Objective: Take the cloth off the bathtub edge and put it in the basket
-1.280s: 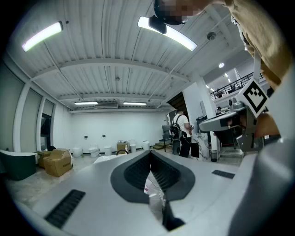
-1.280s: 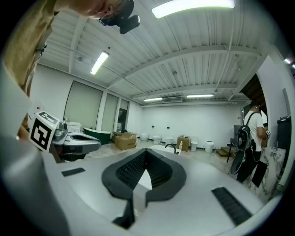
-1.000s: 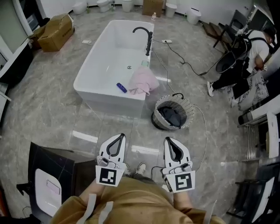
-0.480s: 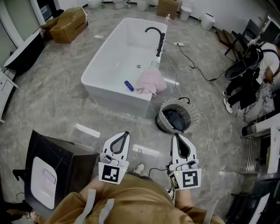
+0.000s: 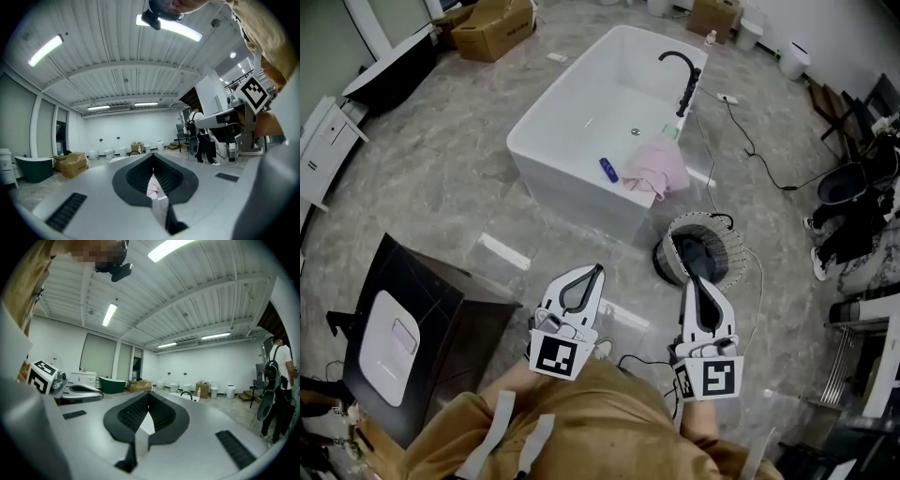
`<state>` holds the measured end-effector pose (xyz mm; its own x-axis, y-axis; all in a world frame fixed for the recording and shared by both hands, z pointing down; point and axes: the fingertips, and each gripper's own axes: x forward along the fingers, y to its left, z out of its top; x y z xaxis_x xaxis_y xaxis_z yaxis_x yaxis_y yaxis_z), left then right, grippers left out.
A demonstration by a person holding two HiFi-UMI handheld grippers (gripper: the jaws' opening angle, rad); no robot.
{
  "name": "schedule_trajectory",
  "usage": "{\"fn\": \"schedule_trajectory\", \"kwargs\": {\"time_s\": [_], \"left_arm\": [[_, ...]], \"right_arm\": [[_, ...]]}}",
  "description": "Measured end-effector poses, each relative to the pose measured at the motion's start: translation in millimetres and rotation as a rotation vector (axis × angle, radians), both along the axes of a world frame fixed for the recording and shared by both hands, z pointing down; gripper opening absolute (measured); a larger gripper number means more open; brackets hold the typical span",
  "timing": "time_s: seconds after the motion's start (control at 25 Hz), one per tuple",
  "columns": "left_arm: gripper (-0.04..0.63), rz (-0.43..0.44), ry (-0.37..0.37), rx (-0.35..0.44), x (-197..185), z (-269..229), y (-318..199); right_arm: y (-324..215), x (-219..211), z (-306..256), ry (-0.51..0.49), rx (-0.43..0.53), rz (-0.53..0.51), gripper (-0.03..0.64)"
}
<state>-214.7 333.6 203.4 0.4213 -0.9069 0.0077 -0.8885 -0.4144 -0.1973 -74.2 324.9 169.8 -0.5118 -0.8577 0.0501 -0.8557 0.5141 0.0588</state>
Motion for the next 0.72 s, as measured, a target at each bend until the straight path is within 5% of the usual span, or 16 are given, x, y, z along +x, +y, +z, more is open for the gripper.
{"fn": "schedule_trajectory", "kwargs": {"time_s": [0.36, 0.72], "left_arm": [[0.006, 0.012, 0.011, -0.037, 3, 14, -32], [0.006, 0.101, 0.045, -0.057, 15, 20, -123]], "right_arm": [[-29, 13, 6, 0.0, -0.013, 0.036, 0.005], [-106, 34, 8, 0.039, -0.039, 0.148, 0.005]]}}
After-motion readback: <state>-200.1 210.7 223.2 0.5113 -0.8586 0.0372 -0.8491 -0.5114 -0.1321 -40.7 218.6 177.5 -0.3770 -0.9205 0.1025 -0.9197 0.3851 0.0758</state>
